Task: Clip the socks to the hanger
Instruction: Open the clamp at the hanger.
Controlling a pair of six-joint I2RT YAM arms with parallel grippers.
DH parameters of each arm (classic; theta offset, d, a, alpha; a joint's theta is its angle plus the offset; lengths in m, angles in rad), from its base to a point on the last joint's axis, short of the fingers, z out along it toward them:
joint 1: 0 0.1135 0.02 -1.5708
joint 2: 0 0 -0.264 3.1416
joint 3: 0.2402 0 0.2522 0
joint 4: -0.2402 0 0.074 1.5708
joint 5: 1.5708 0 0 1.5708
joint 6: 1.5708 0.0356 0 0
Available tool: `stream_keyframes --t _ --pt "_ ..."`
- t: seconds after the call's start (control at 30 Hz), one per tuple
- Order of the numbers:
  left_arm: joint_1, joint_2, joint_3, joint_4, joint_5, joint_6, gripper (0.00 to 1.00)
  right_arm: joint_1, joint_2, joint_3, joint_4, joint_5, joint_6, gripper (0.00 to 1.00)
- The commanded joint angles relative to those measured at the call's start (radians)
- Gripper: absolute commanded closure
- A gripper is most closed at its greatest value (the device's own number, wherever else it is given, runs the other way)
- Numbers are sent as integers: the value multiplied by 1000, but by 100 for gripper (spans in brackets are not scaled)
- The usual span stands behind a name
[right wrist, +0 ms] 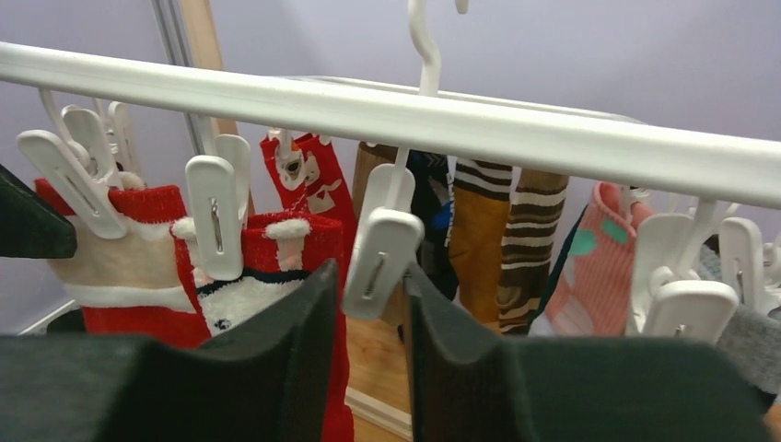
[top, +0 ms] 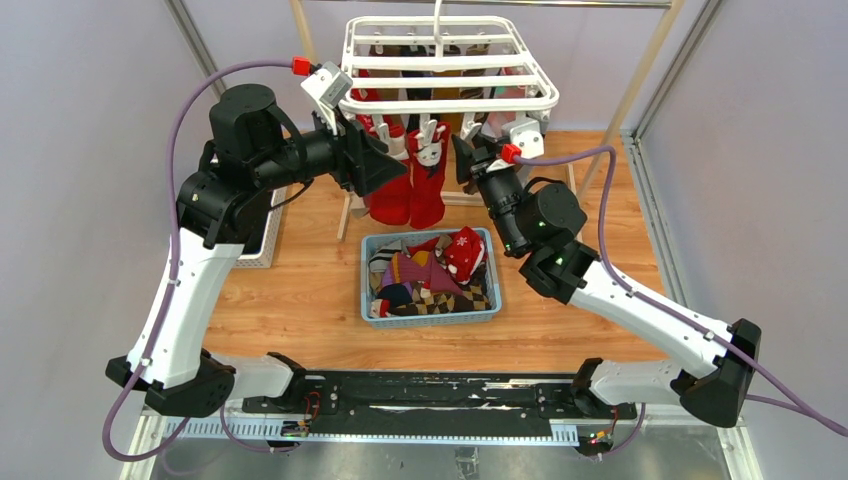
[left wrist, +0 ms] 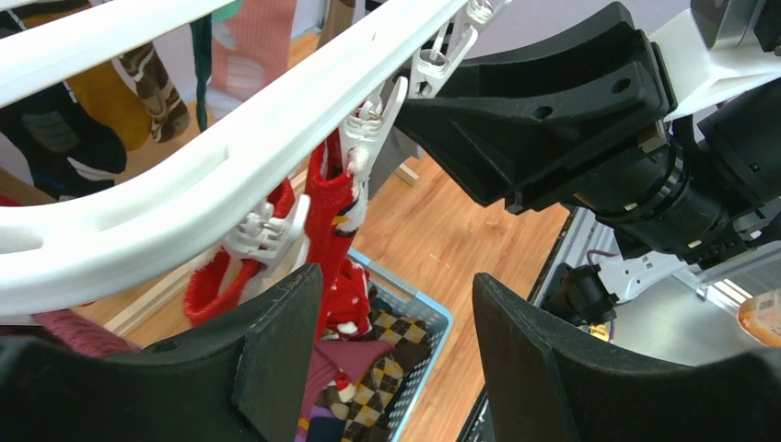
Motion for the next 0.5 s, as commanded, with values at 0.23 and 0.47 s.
stream_keyframes --t 0.23,0.47 --pt "-5 -8 35 -11 20 2 35 -16 -74 -58 66 20 10 100" --pt "-6 -19 28 -10 26 1 35 -15 -112 -70 4 -60 77 100"
